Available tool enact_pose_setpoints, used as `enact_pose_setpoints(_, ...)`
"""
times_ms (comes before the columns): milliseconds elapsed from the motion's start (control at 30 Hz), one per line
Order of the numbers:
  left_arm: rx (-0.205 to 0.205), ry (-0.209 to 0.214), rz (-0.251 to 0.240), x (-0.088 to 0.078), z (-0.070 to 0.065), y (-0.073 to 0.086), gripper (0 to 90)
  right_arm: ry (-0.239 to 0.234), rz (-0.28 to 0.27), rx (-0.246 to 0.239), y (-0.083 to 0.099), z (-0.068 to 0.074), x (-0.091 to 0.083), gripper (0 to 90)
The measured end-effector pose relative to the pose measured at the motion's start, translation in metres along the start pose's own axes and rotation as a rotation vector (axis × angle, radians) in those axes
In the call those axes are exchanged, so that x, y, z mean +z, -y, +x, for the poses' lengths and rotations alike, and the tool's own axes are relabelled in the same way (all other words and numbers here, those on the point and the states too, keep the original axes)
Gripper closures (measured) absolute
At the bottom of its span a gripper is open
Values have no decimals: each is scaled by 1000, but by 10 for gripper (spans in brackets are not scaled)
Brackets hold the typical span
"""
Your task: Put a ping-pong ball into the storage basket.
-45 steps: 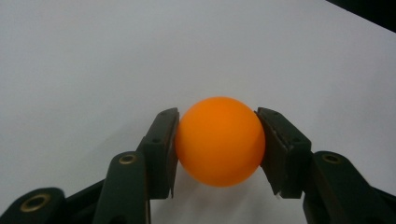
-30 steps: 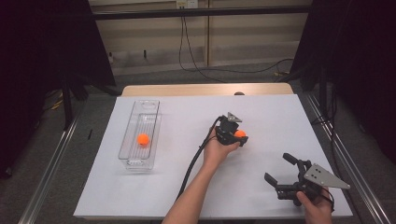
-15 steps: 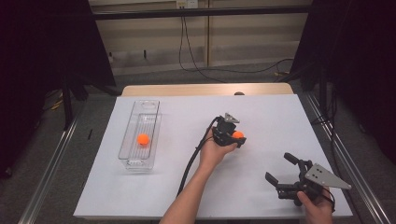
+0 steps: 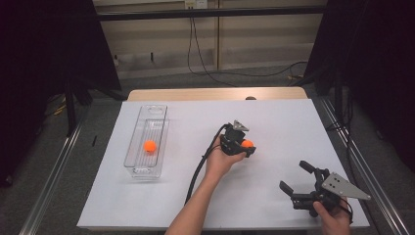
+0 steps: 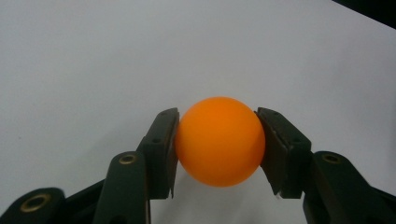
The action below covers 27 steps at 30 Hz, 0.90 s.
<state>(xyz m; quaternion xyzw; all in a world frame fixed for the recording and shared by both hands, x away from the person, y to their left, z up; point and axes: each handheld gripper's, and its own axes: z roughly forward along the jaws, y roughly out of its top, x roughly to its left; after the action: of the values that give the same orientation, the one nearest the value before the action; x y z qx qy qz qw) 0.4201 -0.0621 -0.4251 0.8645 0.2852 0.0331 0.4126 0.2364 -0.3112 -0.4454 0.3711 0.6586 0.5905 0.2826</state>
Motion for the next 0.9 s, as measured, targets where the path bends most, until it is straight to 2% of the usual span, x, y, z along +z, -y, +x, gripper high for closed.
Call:
enact_pose_setpoints(167, 16, -5, -1, -5, 0, 0, 510, 1, -2, 3, 0, 0, 0, 13)
enact_pose_setpoints(433, -4, -9, -4, -12, 4, 4, 510, 4, -2, 7, 0, -1, -1, 12)
enact_pose_setpoints(900, -5, -14, 1, -27, 10, 7, 510, 7, -2, 7, 0, 0, -1, 12)
